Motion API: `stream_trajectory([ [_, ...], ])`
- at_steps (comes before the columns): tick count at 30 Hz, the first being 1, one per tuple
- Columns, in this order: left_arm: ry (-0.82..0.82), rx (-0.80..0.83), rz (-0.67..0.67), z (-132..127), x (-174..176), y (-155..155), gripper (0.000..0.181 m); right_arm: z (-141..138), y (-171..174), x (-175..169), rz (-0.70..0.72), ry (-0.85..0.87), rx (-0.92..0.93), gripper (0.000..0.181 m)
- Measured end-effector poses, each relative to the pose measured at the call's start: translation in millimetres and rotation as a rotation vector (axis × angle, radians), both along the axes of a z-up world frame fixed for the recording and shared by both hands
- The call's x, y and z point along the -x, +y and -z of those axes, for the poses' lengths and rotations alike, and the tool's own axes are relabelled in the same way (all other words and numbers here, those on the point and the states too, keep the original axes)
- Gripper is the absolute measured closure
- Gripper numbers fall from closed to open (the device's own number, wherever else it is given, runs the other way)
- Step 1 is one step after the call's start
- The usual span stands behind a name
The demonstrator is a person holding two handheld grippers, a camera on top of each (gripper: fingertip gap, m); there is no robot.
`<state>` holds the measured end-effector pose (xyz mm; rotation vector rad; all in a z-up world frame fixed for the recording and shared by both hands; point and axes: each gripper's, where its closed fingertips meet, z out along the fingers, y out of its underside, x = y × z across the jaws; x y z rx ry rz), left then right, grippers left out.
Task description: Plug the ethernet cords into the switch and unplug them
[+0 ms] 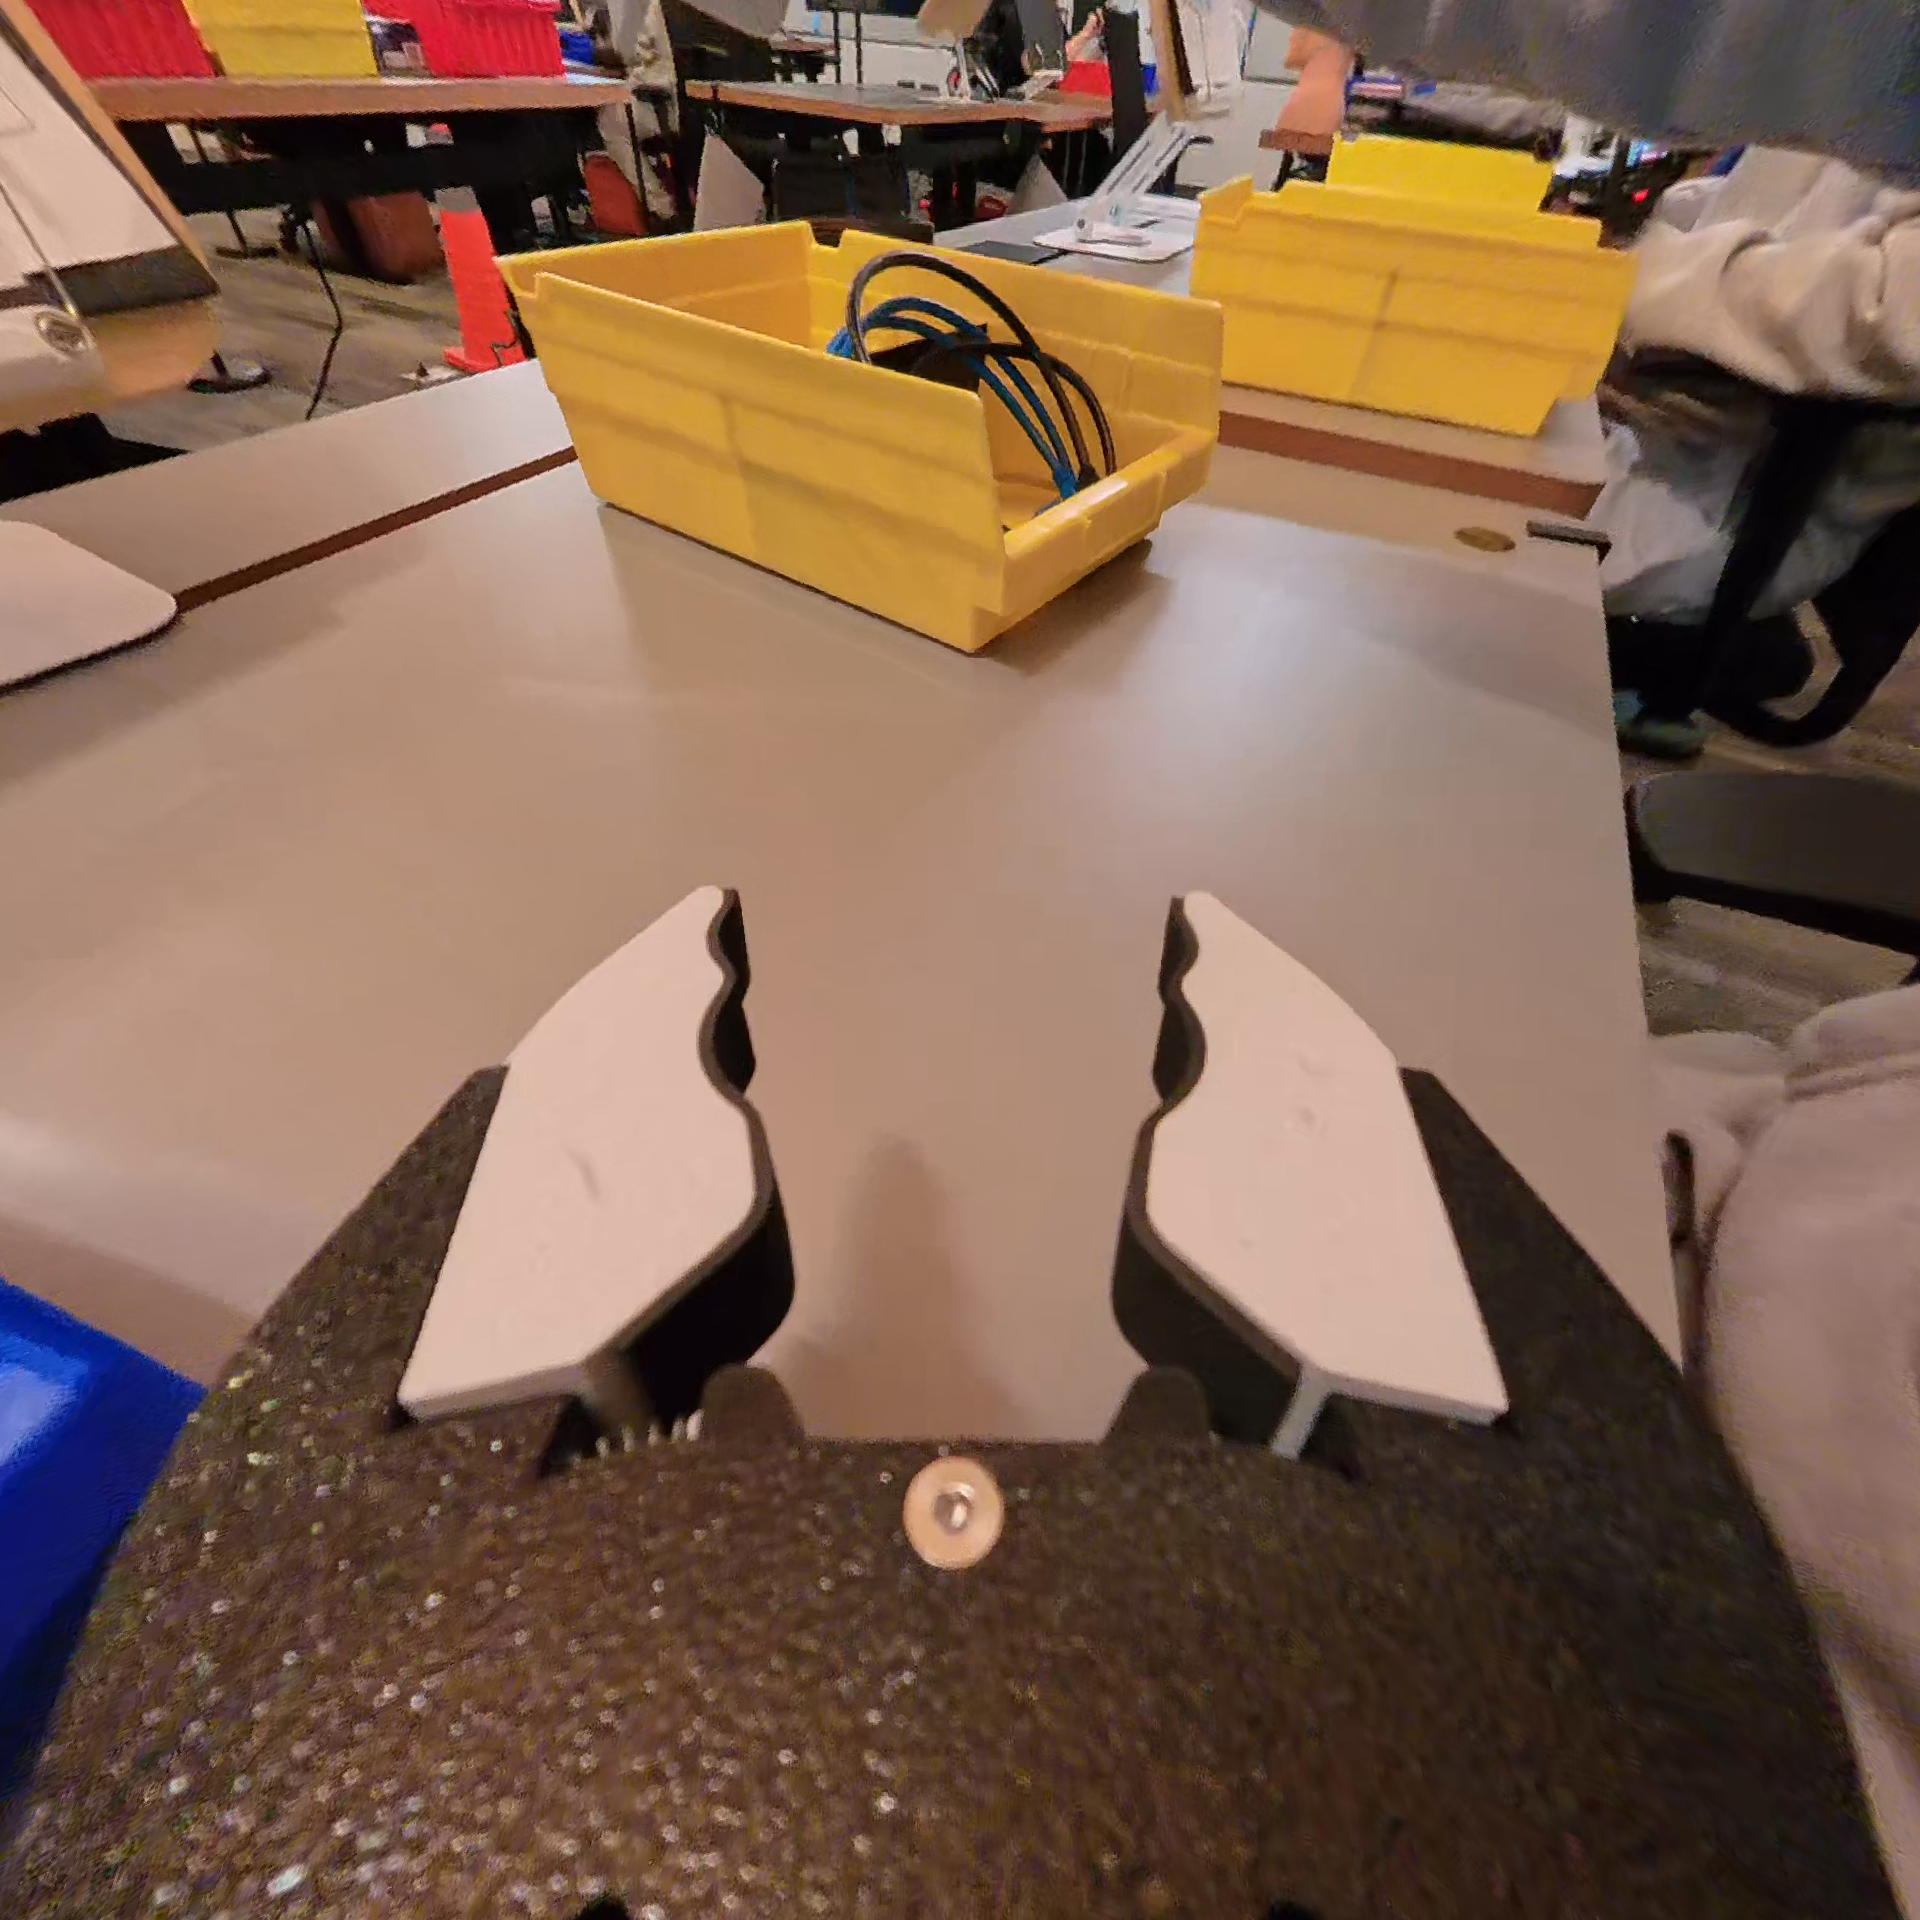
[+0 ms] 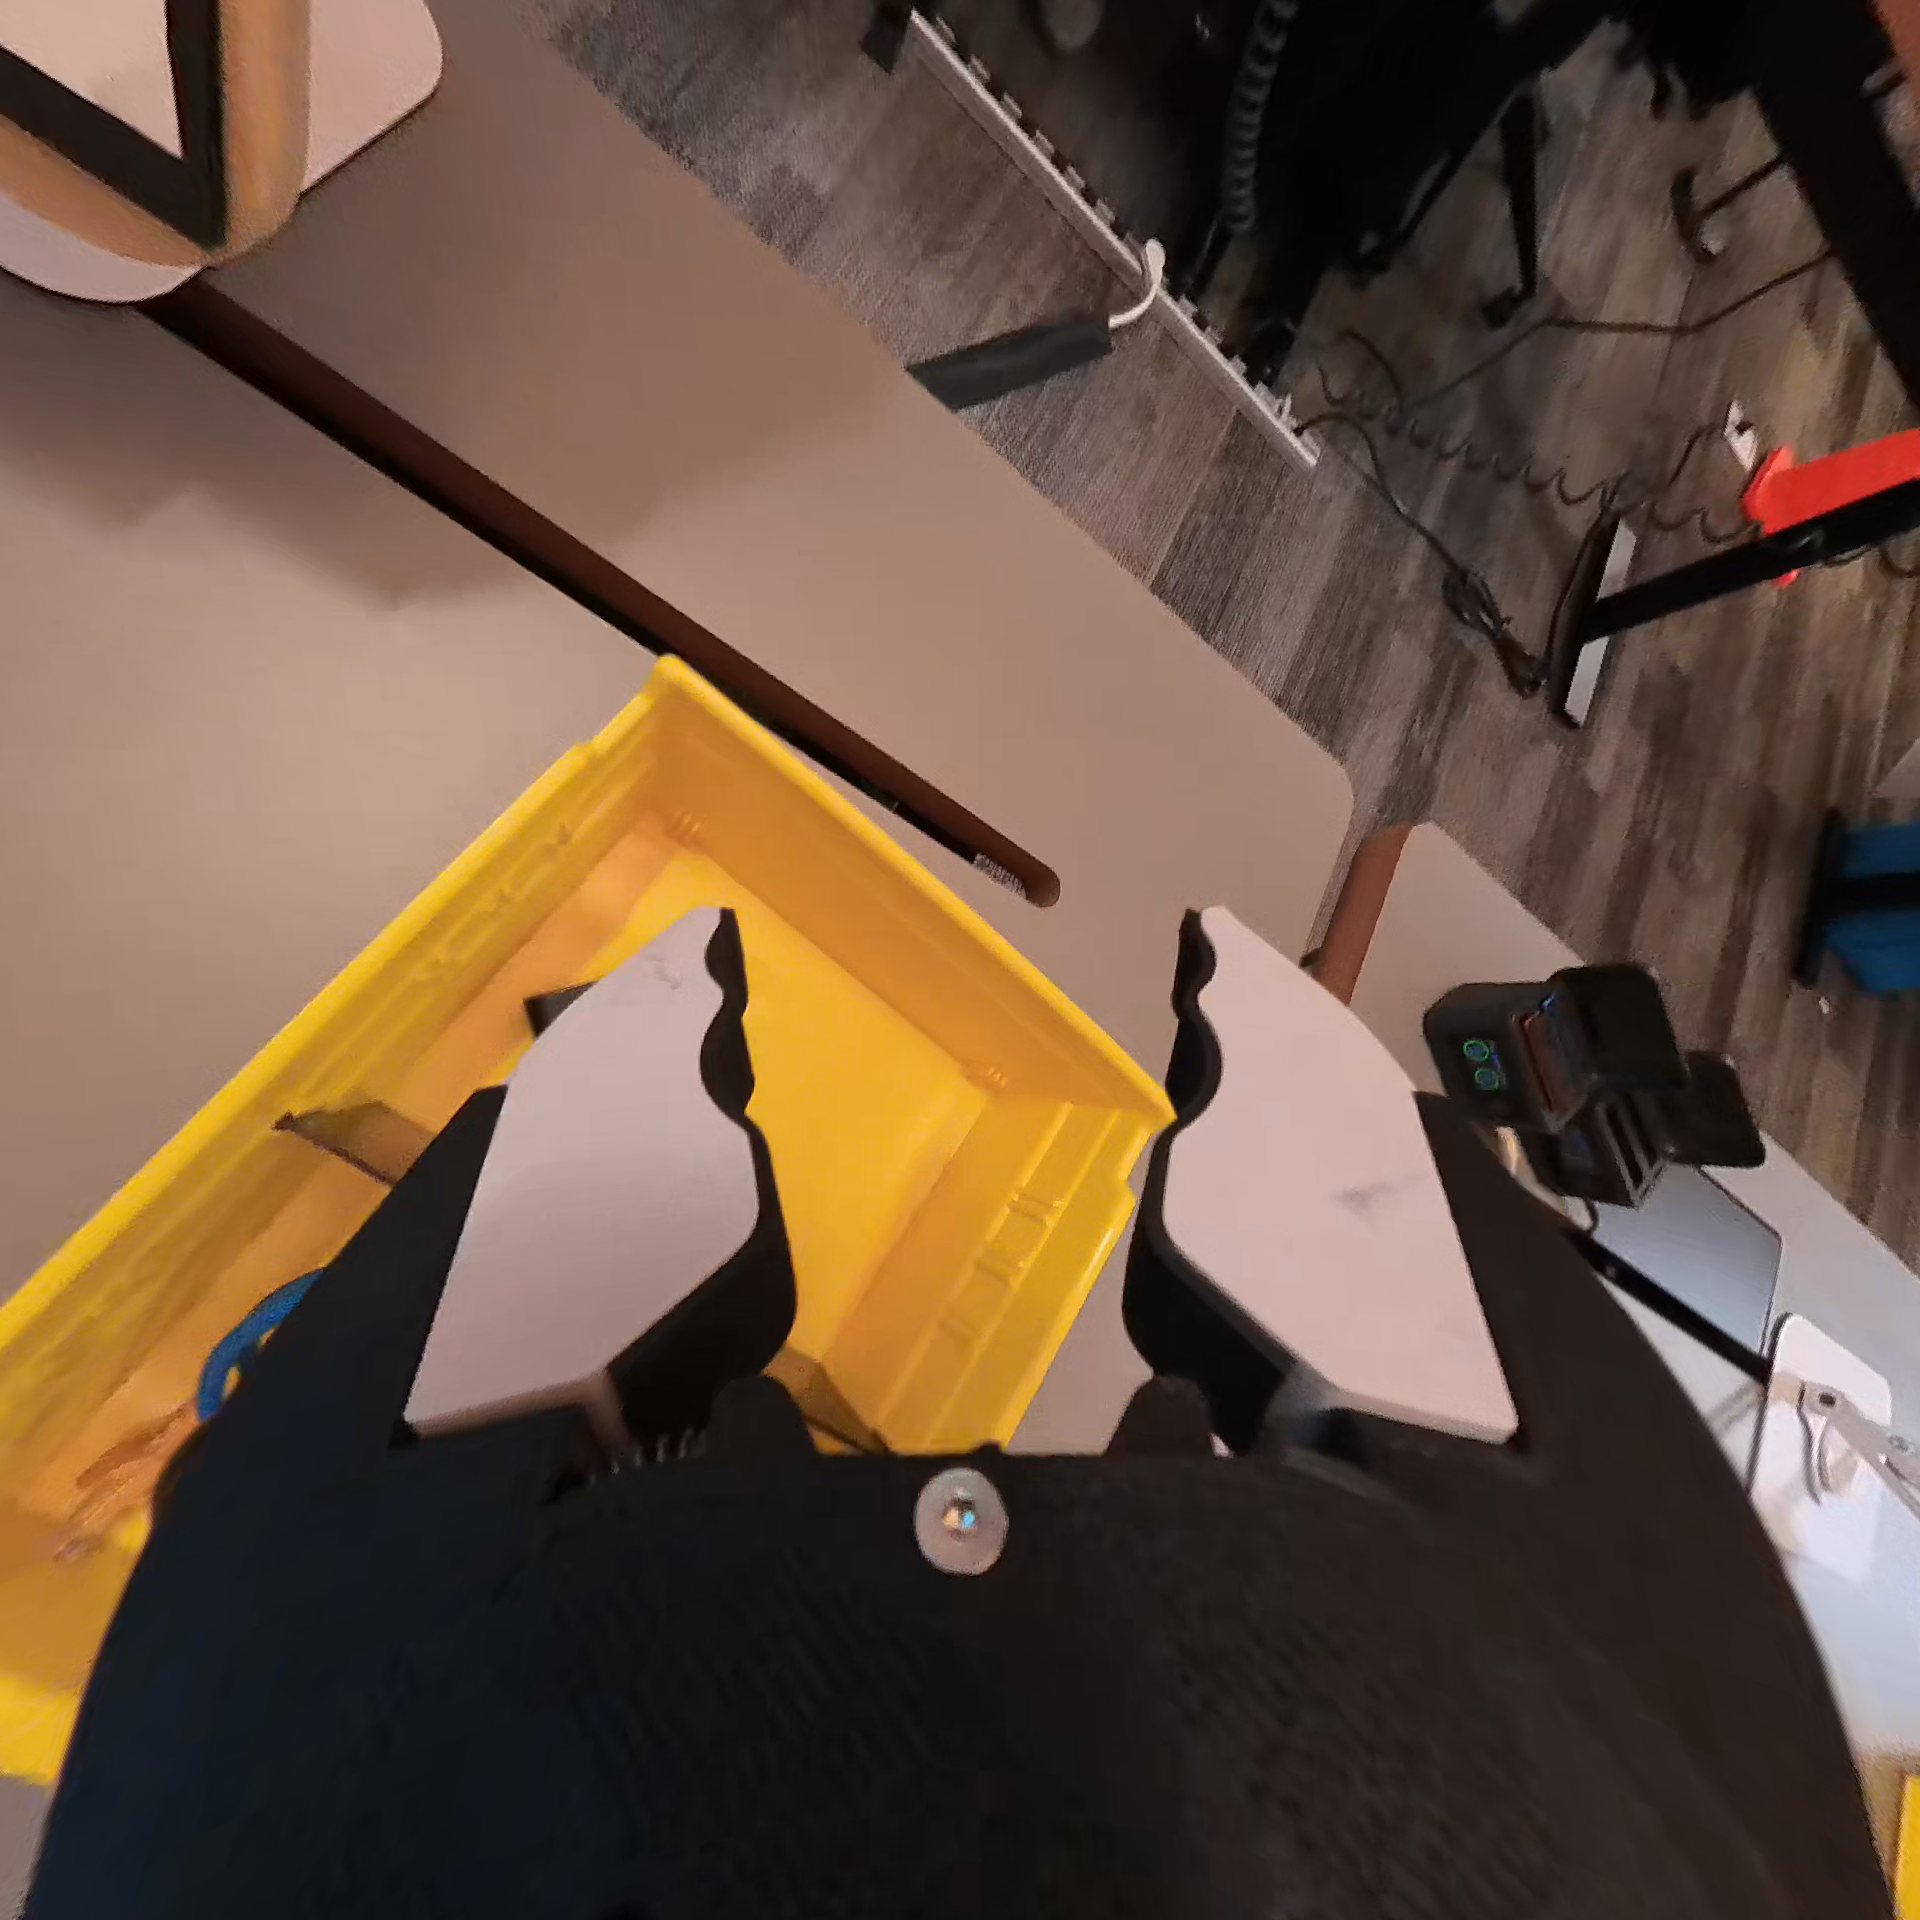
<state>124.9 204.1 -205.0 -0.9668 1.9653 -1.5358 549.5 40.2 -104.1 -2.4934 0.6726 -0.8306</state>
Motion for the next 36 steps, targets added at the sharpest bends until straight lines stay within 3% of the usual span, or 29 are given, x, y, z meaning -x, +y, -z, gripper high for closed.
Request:
stream_trajectory([
  [3, 0.032, -0.062, 0.003, 11, 3, 10, 0.105, 16, -18, 26, 0.022, 0.071, -0.005, 0.099],
  [6, 0.071, -0.113, -0.035, 17, -1, 26, 0.103, 26, -56, 73, 0.07, 0.044, -0.104, 0.097],
  [11, 0.121, 0.004, -0.09, 13, -22, 19, 0.107, 31, -107, 169, 0.076, -0.077, -0.316, 0.092],
  [15, 0.245, 0.128, -0.098, 3, -65, -26, 0.108, 29, -130, 190, 0.124, -0.151, -0.364, 0.09],
  [20, 0.388, 0.215, -0.018, -29, -142, -104, 0.105, 31, -121, 193, 0.099, -0.183, -0.456, 0.093],
  [23, 0.461, 0.059, -0.068, -21, -195, -134, 0.096, 29, -111, 201, 0.07, -0.19, -0.502, 0.094],
  [26, 0.557, -0.118, -0.105, 6, -227, -155, 0.098, 28, -103, 211, 0.041, -0.198, -0.519, 0.095],
  [28, 0.57, -0.227, -0.161, 25, -242, -154, 0.106, 25, -101, 218, 0.015, -0.217, -0.504, 0.095],
  [32, 0.416, -0.444, -0.319, 39, -261, -119, 0.153, 15, -101, 231, -0.034, -0.241, -0.482, 0.096],
  [33, 0.417, -0.397, -0.331, 37, -260, -111, 0.162, 12, -100, 234, -0.045, -0.239, -0.481, 0.096],
  [36, 0.406, -0.4, -0.29, 37, -236, -85, 0.166, -6, -98, 242, -0.063, -0.279, -0.495, 0.098],
])
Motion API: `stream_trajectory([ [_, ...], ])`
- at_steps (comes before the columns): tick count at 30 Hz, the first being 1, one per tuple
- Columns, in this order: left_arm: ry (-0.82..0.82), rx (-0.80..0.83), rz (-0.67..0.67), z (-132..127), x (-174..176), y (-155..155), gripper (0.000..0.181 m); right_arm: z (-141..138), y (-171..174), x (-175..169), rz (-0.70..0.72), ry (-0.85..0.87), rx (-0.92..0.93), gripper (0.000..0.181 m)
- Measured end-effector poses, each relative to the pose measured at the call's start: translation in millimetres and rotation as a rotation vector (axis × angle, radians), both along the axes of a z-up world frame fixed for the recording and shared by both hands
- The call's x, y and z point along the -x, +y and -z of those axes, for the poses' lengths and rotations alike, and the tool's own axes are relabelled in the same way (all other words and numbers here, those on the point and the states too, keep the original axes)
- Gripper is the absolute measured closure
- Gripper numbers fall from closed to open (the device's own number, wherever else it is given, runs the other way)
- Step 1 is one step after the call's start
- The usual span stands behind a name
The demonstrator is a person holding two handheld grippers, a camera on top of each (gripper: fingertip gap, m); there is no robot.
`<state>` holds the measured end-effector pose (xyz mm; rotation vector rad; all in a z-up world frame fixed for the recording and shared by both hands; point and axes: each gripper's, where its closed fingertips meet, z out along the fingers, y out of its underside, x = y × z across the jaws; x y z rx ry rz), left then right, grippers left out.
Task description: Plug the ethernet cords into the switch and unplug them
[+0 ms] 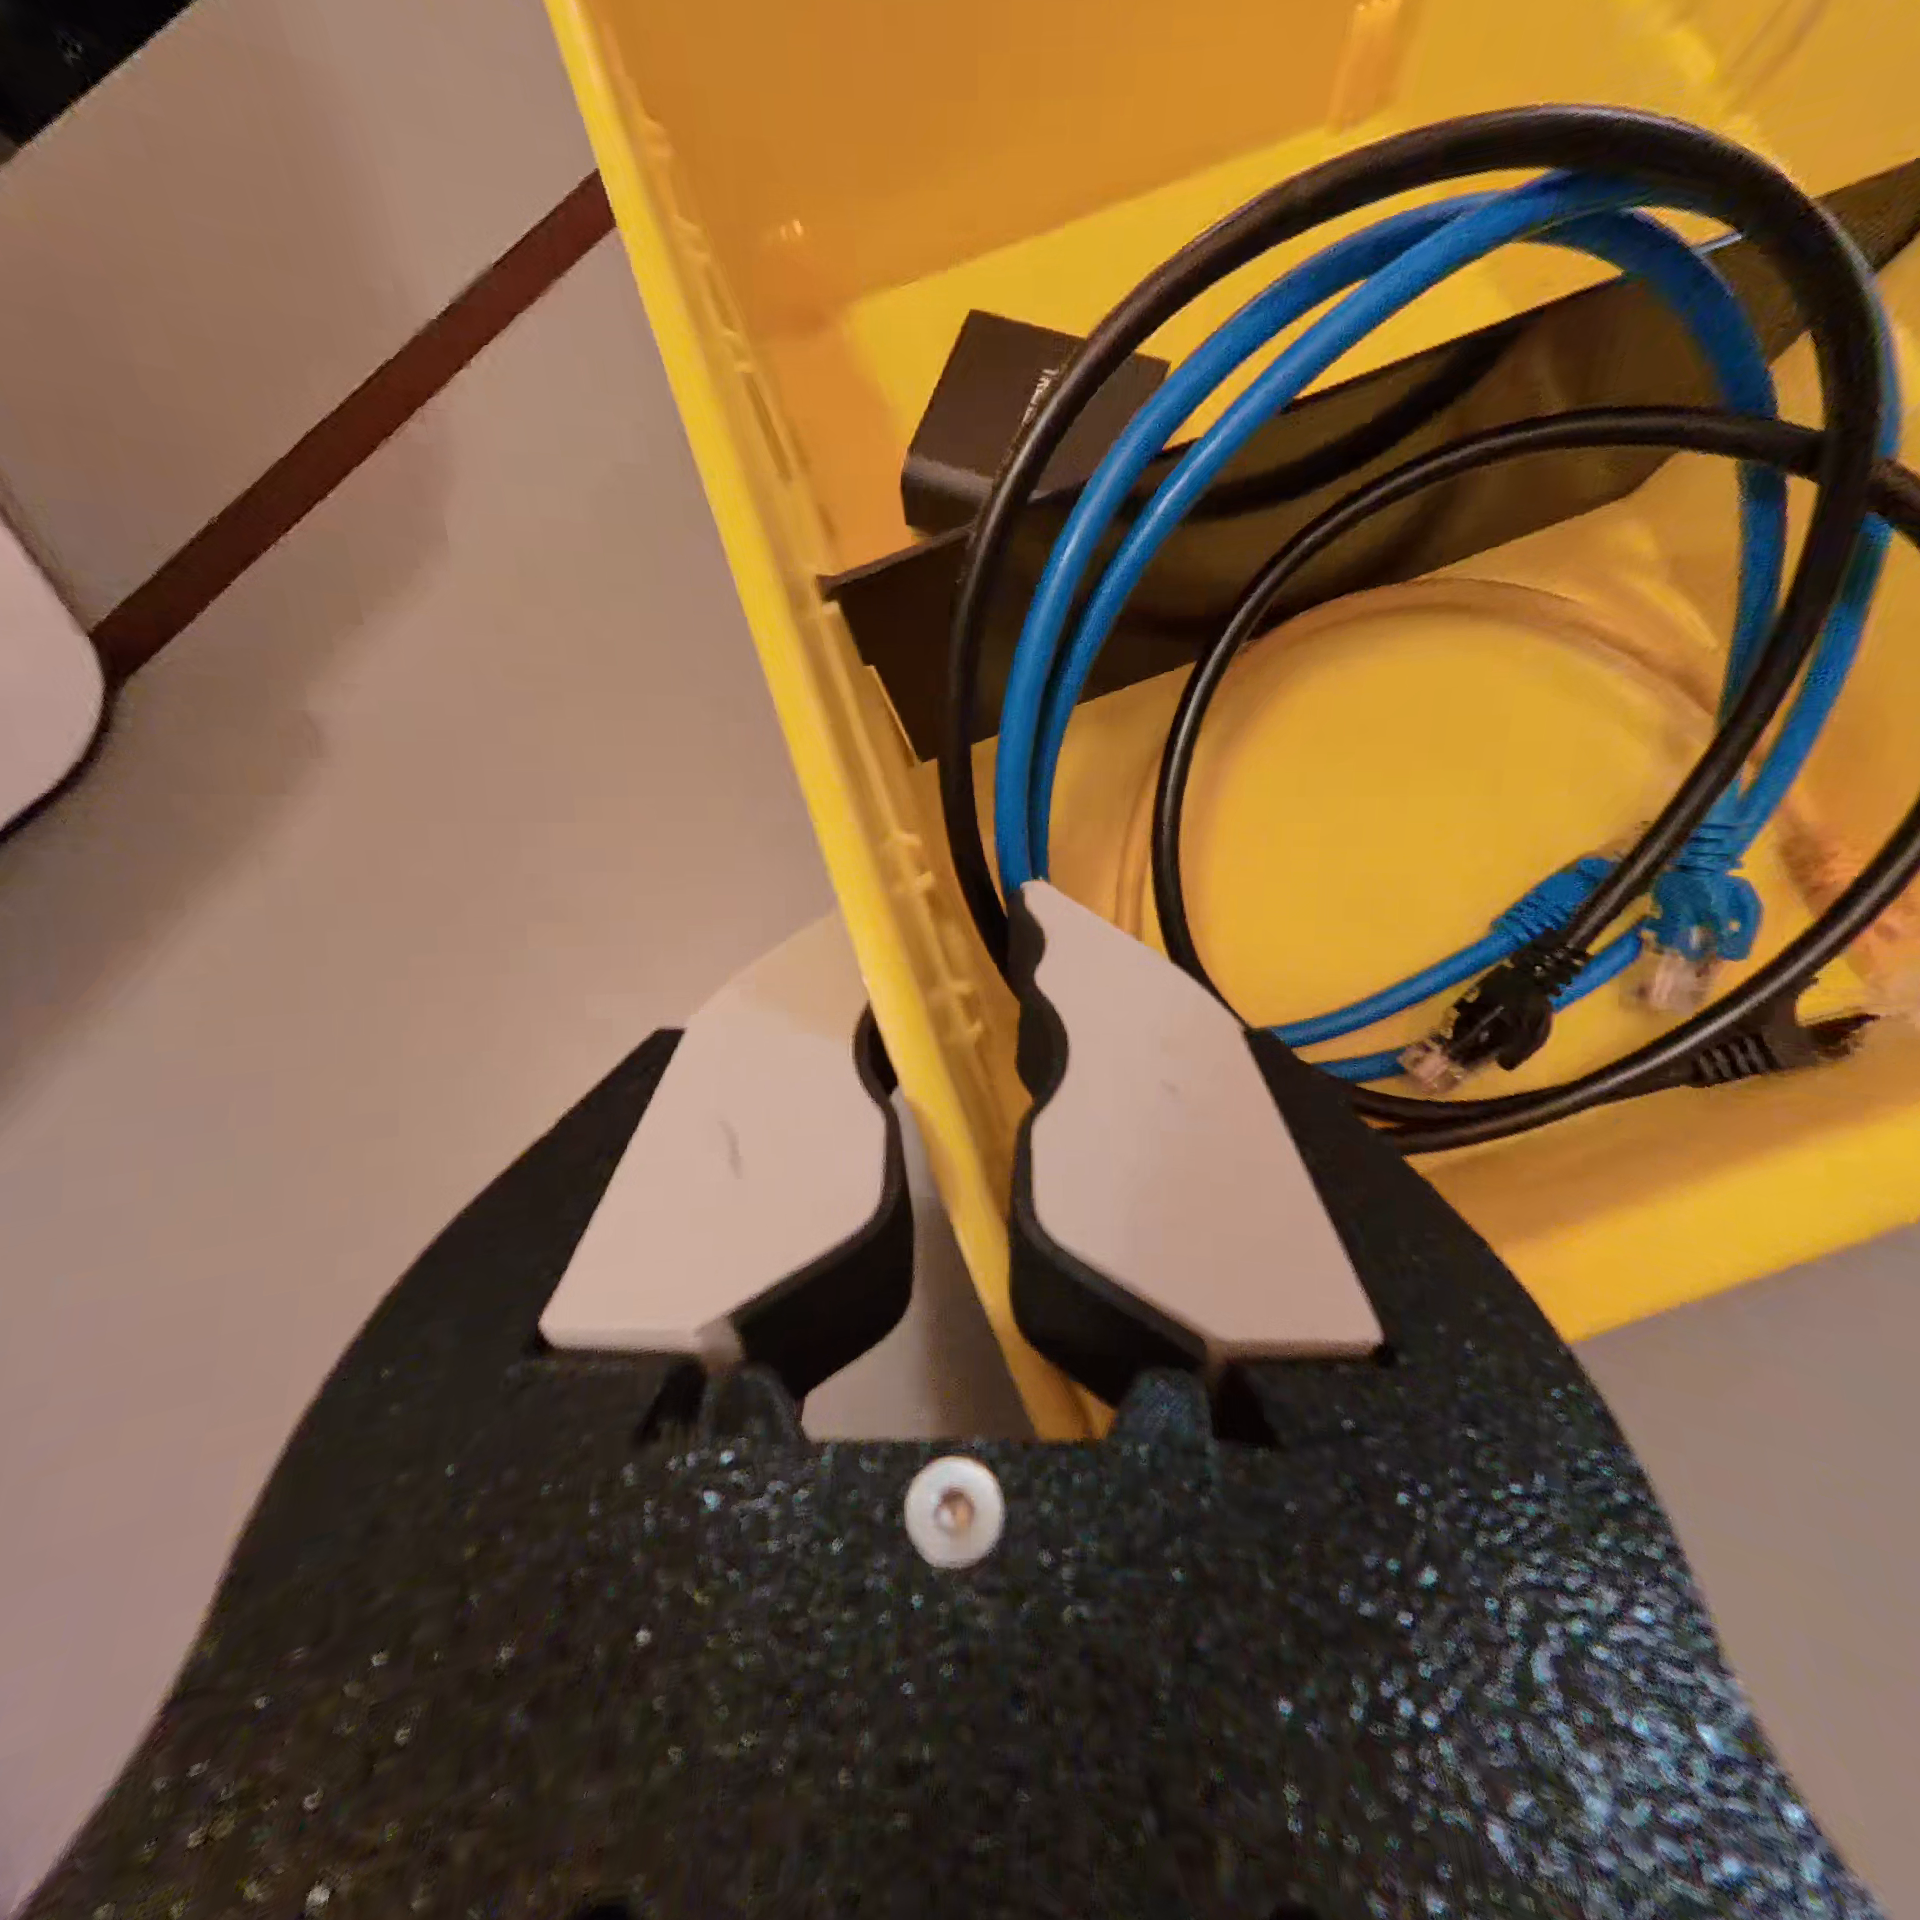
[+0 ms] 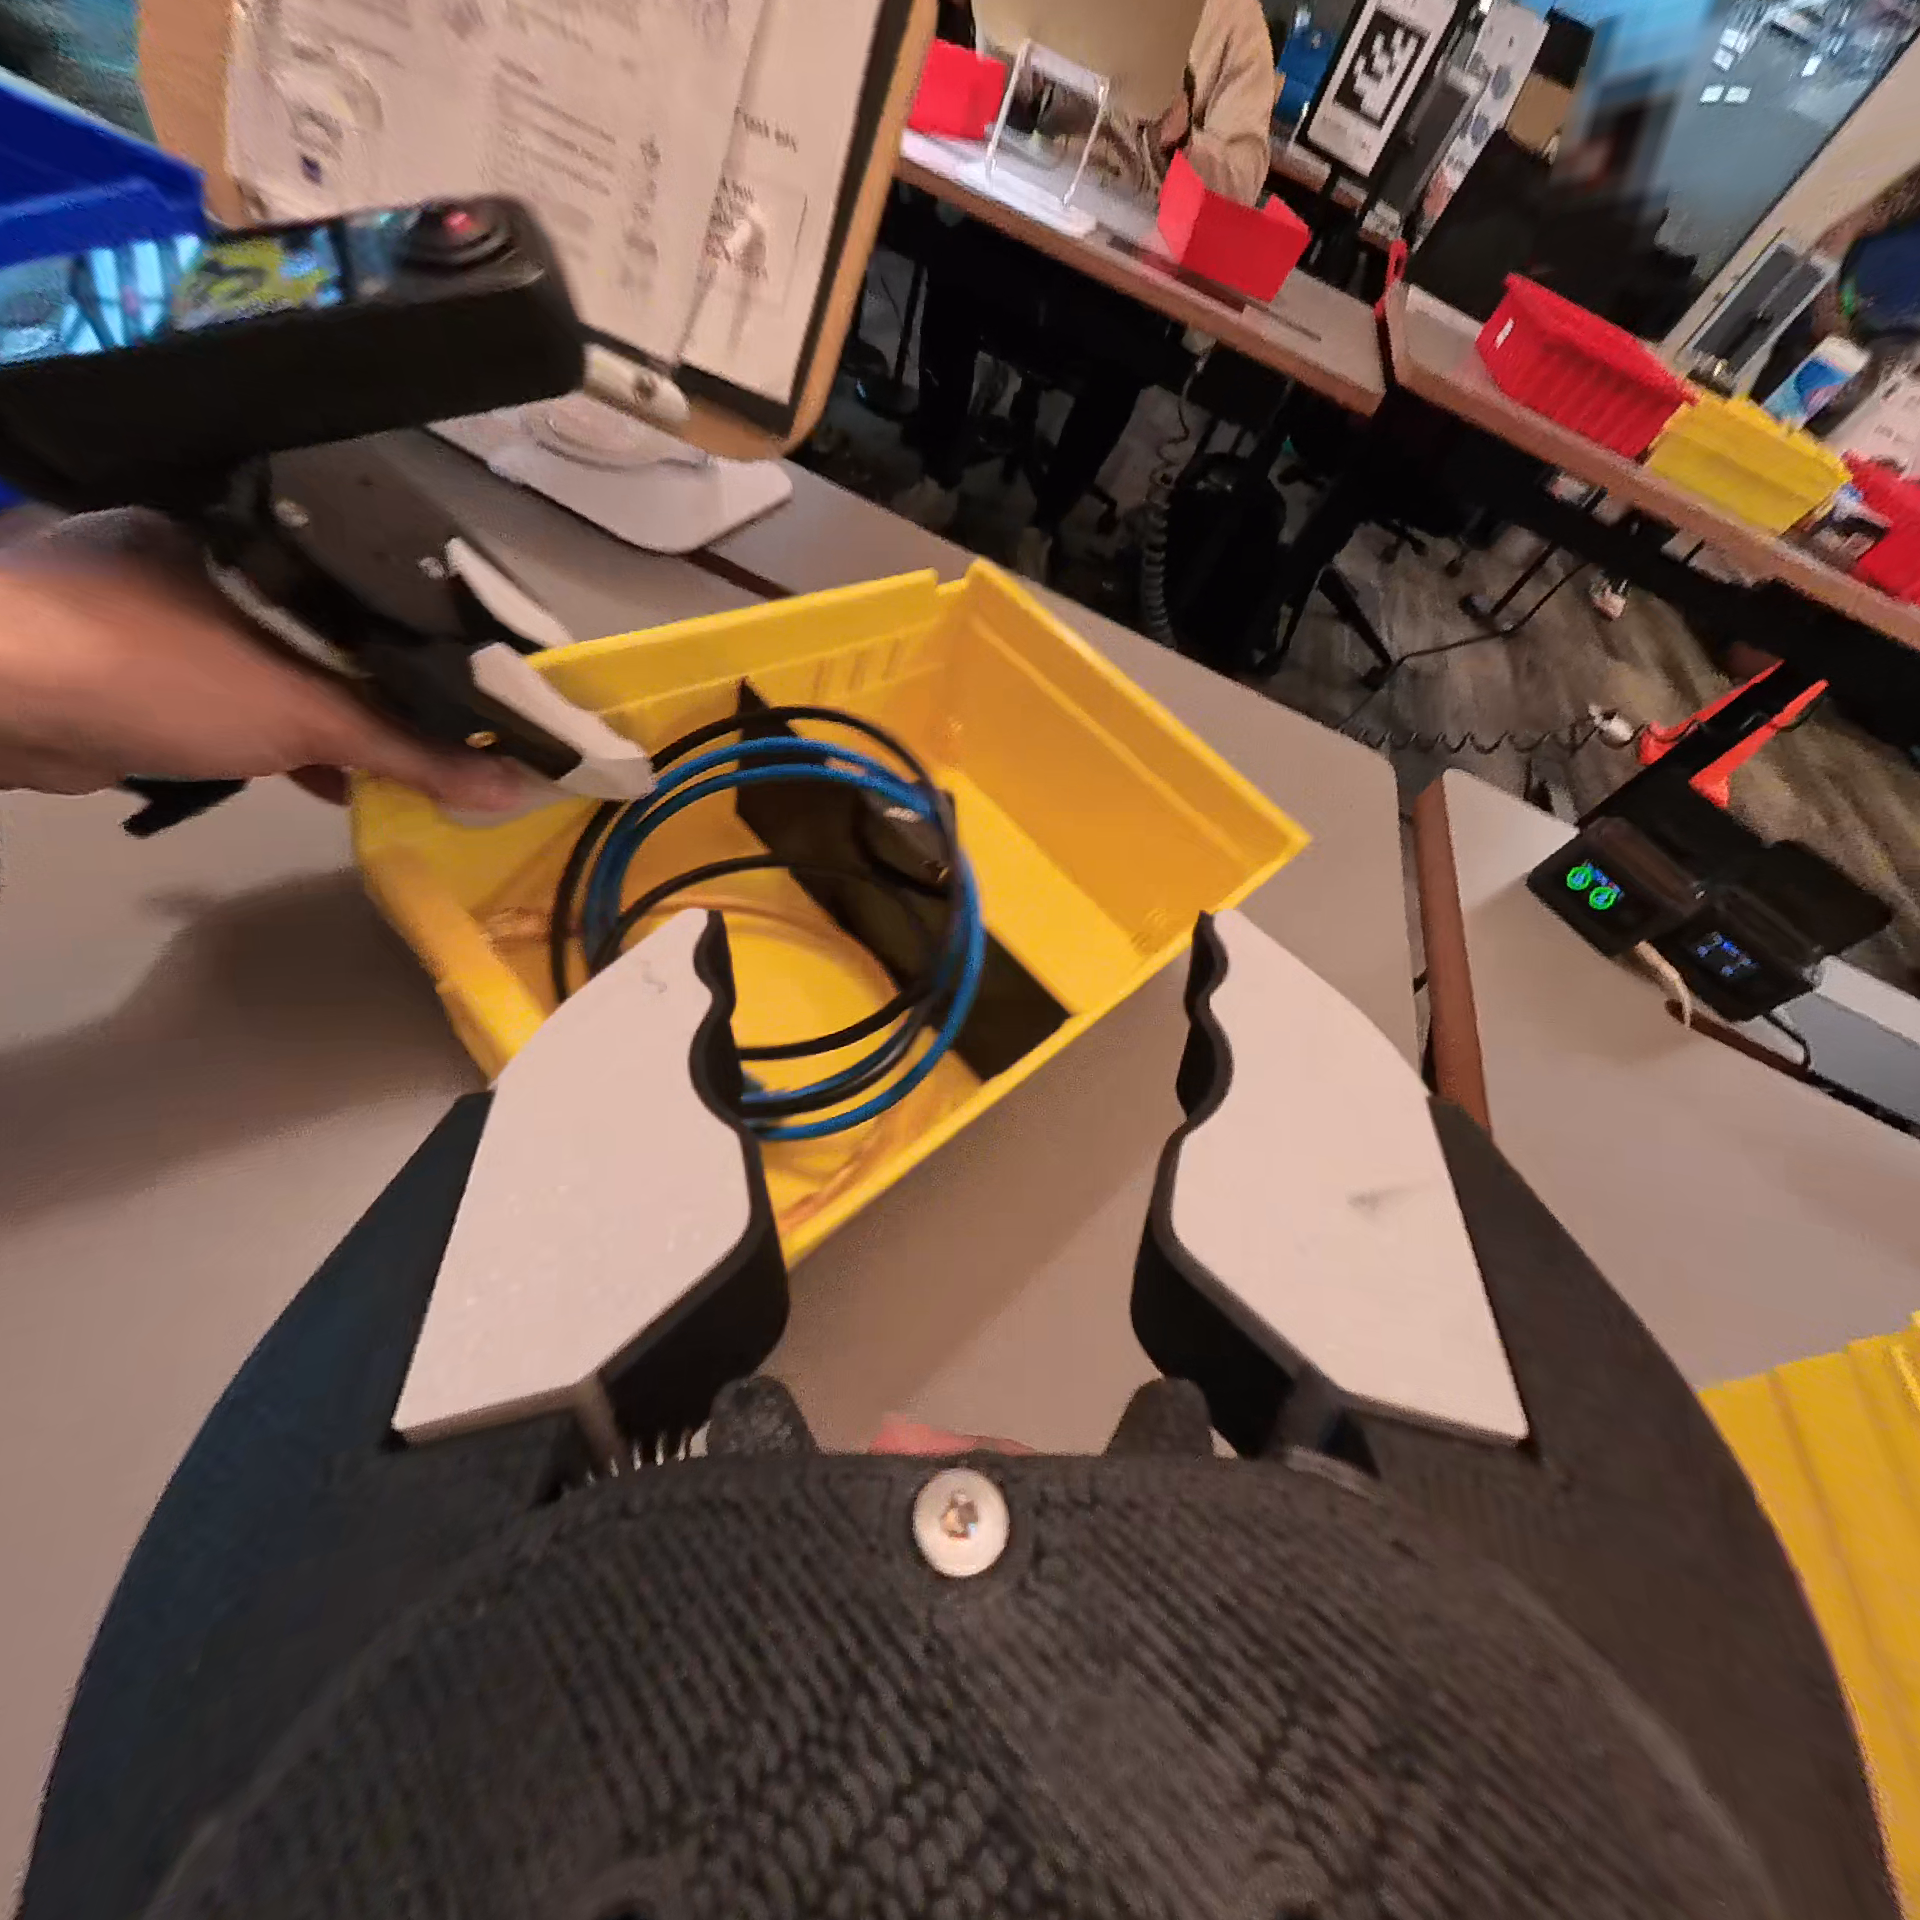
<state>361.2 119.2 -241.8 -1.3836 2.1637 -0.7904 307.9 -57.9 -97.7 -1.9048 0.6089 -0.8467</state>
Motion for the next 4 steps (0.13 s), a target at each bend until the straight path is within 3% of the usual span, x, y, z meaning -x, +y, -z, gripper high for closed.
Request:
stream_trajectory([
  [4, 0.004, -0.009, 0.046, 0, 67, 43, 0.166, -25, 25, 11, -0.033, -0.053, -0.052, 0.099],
])
